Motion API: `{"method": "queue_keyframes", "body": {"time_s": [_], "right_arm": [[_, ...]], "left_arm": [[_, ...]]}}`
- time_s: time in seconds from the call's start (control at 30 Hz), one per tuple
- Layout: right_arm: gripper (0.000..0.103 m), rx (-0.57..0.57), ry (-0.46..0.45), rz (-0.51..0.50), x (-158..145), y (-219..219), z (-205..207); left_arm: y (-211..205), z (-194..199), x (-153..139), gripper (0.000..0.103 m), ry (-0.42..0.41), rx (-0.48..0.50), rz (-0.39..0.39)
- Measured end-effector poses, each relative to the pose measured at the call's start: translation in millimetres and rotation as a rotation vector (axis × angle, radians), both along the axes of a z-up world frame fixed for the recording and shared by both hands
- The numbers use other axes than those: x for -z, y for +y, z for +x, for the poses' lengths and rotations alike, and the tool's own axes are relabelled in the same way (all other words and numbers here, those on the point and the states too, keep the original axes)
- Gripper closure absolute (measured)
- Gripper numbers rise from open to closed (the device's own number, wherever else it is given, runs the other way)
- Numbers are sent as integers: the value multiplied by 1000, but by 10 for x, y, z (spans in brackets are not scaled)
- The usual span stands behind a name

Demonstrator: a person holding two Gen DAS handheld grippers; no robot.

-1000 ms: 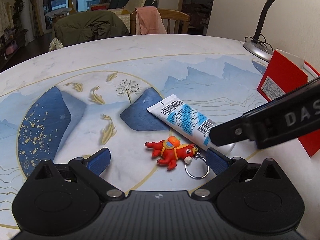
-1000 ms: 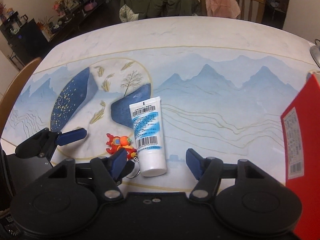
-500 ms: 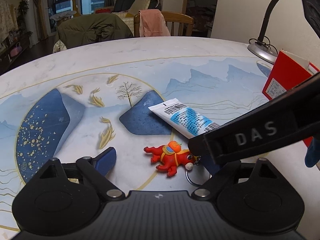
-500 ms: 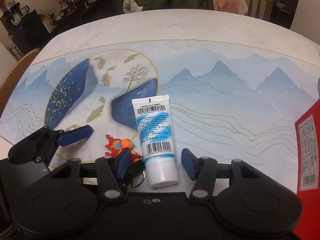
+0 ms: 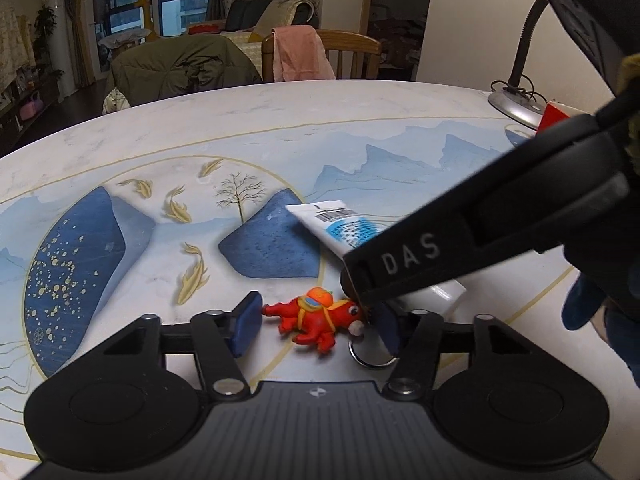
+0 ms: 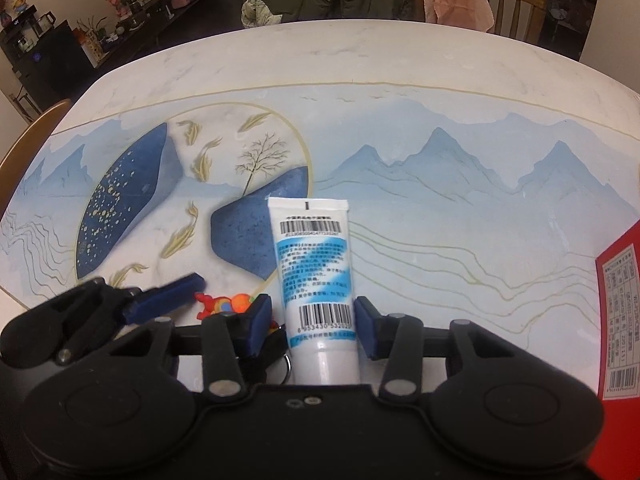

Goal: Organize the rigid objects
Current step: 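Grasp the white toothpaste tube with the right tool while the left tool grasps the orange keychain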

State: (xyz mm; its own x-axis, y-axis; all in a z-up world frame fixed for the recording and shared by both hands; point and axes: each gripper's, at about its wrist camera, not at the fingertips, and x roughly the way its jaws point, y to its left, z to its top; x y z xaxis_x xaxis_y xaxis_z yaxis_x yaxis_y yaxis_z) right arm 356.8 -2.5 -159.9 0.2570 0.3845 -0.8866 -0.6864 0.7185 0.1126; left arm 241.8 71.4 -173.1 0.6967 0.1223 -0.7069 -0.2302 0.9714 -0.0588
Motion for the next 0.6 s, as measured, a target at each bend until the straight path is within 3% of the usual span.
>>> {"method": "queue_keyframes", "body": {"time_s": [0.3, 0.6], "right_arm": [[66, 27, -5, 23, -28, -100, 14], [66, 93, -2, 67, -221, -519, -53]], "left_arm": [[31, -20, -24, 48, 8, -9, -38], [46, -93, -55, 48, 20, -22, -83]]}}
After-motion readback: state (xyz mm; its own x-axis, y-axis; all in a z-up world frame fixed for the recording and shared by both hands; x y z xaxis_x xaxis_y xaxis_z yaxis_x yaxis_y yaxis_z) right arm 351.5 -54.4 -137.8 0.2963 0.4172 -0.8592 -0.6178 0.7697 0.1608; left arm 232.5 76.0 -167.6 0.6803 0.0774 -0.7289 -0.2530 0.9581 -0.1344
